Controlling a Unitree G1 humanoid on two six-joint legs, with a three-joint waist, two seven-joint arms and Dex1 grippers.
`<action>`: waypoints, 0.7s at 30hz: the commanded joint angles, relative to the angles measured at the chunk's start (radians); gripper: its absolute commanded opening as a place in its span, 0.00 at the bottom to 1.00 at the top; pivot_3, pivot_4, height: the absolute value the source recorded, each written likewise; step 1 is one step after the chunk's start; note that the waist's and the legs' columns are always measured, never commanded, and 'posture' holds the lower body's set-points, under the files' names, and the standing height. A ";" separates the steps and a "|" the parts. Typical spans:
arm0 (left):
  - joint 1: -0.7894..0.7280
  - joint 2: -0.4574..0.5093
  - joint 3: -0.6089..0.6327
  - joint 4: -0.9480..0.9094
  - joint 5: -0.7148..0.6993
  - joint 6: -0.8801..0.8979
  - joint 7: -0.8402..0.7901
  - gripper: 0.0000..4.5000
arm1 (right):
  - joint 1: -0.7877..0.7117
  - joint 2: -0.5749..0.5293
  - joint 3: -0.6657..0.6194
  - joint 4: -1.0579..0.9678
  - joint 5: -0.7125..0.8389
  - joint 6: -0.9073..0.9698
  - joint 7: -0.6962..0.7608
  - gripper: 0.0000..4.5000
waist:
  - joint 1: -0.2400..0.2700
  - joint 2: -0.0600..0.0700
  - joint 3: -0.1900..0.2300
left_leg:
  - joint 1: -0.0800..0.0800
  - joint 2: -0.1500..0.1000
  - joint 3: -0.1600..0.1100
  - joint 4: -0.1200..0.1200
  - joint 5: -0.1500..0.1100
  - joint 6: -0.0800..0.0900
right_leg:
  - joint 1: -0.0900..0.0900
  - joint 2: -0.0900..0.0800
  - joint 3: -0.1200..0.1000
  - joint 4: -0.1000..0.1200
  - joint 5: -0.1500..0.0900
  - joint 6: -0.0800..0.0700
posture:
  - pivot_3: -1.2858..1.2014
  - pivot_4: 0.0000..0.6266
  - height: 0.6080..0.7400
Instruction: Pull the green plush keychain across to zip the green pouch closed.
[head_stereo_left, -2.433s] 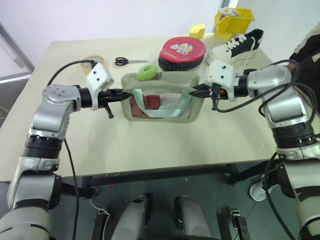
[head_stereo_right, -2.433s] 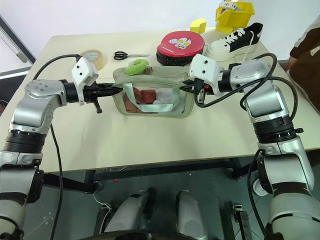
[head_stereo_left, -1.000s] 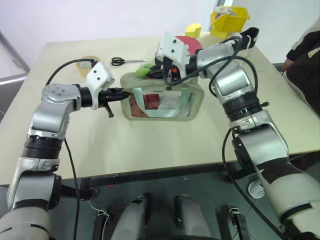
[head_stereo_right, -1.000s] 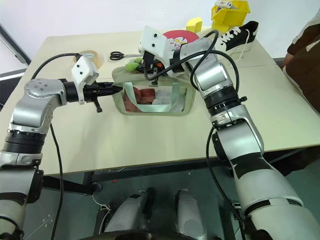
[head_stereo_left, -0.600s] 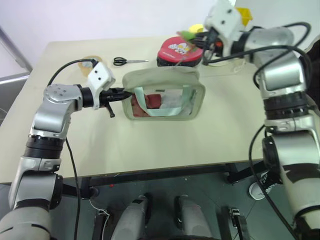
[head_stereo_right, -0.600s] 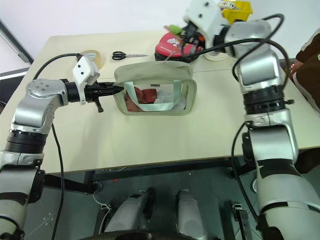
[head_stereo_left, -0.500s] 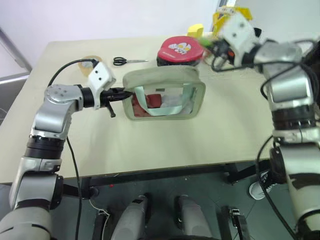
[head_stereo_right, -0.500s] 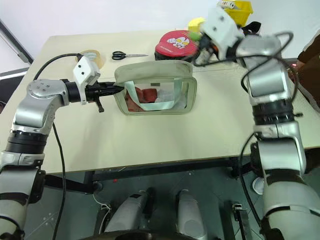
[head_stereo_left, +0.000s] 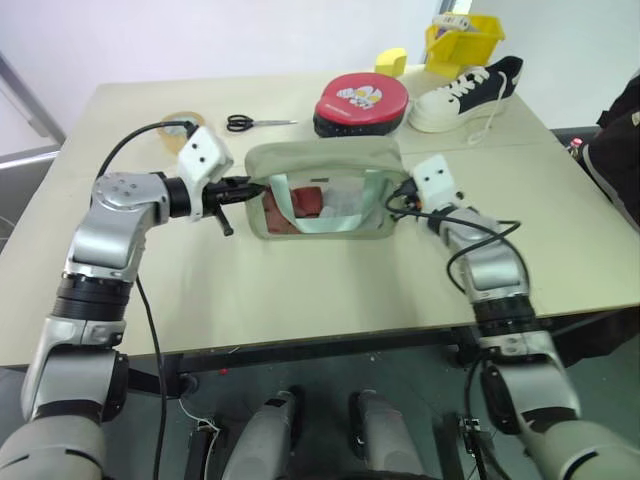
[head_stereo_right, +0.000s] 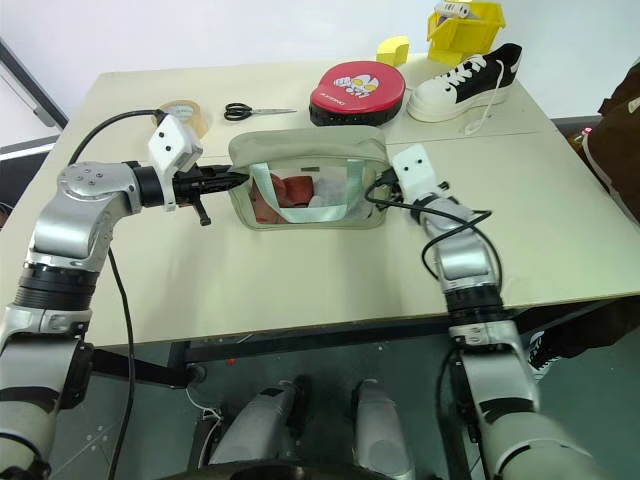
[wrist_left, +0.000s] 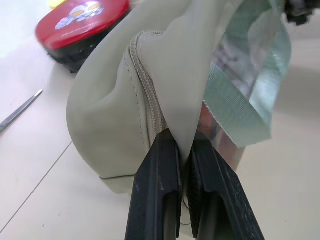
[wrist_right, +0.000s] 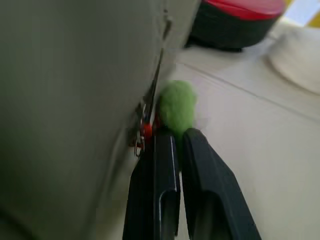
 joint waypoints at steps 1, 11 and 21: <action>-0.013 0.007 0.025 -0.034 -0.009 -0.002 0.005 0.00 | 0.025 -0.008 0.049 -0.061 0.013 0.043 0.057 0.01 | 0.001 0.000 0.000 | 0.000 0.000 0.000 0.000 0.000 0.000 | 0.001 0.000 0.000 0.000 0.000 0.000 | 0.52 0.24 1.00; -0.016 0.005 0.032 -0.039 -0.020 0.016 0.010 0.25 | -0.053 -0.200 -0.021 -0.141 0.106 0.127 0.244 0.23 | 0.007 0.000 0.000 | 0.001 0.000 -0.001 0.001 0.000 0.000 | 0.002 0.000 -0.001 -0.001 0.000 0.000 | 0.52 0.24 1.00; -0.158 0.154 0.117 0.116 -0.086 0.060 -0.132 1.00 | -0.230 -0.617 -0.025 -0.181 0.258 0.079 0.733 1.00 | -0.015 0.000 0.000 | 0.001 0.003 0.000 0.000 -0.003 -0.001 | 0.003 0.000 -0.003 -0.006 -0.001 -0.001 | 0.52 0.24 1.00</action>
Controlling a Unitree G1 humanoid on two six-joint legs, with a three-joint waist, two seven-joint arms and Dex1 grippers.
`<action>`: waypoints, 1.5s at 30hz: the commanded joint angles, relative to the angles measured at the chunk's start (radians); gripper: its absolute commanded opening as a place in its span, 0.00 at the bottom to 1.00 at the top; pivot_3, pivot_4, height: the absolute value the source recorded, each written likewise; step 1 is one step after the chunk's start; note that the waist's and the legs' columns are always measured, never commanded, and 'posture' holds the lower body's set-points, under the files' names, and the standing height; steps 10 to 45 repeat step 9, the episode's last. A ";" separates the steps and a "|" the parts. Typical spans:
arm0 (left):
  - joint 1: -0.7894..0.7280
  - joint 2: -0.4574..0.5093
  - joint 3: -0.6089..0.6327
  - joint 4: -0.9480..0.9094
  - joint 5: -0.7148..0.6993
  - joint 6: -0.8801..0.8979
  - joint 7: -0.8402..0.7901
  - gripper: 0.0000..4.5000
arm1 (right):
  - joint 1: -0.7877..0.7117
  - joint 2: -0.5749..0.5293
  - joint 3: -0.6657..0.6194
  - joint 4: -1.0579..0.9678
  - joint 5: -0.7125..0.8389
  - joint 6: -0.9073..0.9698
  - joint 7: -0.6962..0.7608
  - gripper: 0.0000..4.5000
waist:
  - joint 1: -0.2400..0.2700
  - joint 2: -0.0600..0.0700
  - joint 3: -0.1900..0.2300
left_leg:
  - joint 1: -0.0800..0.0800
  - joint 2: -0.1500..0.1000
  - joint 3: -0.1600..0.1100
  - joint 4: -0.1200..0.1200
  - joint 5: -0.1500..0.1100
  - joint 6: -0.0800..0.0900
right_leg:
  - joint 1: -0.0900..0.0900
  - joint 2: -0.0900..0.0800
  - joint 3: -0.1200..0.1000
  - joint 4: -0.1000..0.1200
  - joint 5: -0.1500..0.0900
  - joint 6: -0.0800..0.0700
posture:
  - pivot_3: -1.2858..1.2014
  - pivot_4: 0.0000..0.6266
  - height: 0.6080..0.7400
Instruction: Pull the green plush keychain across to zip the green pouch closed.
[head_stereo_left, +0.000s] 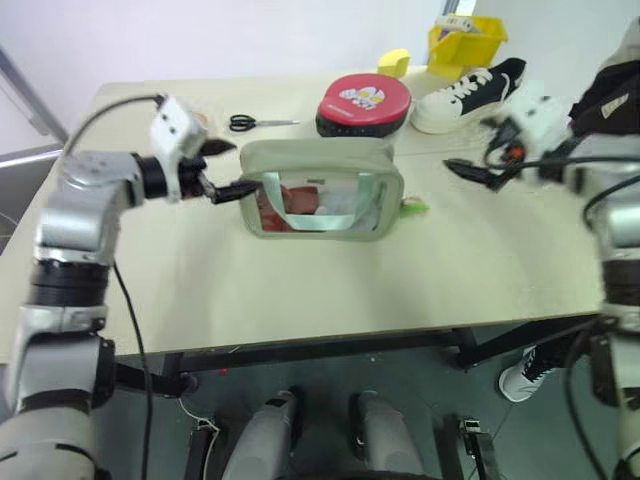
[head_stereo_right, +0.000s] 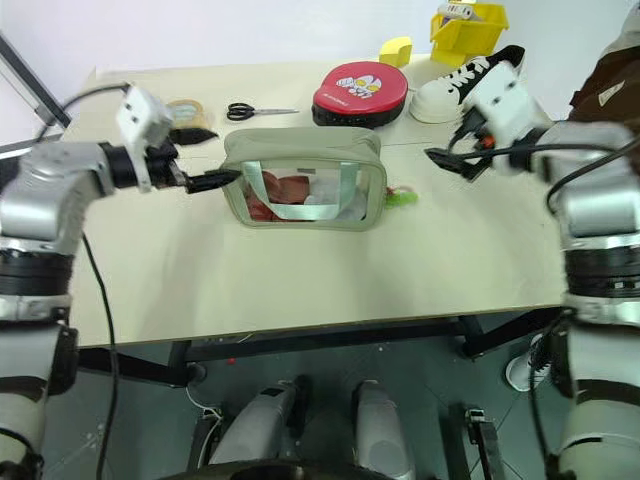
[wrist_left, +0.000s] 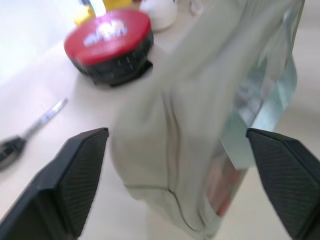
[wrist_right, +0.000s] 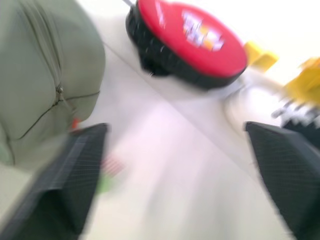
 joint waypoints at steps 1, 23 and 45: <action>-0.041 0.060 0.043 0.067 -0.014 -0.012 -0.055 1.00 | -0.053 -0.043 -0.018 -0.095 0.115 0.054 0.147 1.00 | -0.010 0.000 0.000 | 0.000 0.000 0.000 0.000 0.000 0.000 | 0.000 0.000 0.000 0.000 0.000 0.000 | 0.52 0.24 1.00; -0.063 0.086 0.053 0.150 0.001 -0.028 -0.048 1.00 | -0.032 -0.016 -0.061 -0.258 0.216 0.229 0.066 1.00 | -0.007 0.000 0.000 | -0.002 0.000 -0.001 0.000 0.000 0.000 | -0.001 -0.001 0.001 -0.002 0.000 0.000 | 0.52 0.24 1.00; -0.063 0.086 0.053 0.150 0.001 -0.028 -0.048 1.00 | -0.032 -0.016 -0.061 -0.258 0.216 0.229 0.066 1.00 | -0.007 0.000 0.000 | -0.002 0.000 -0.001 0.000 0.000 0.000 | -0.001 -0.001 0.001 -0.002 0.000 0.000 | 0.52 0.24 1.00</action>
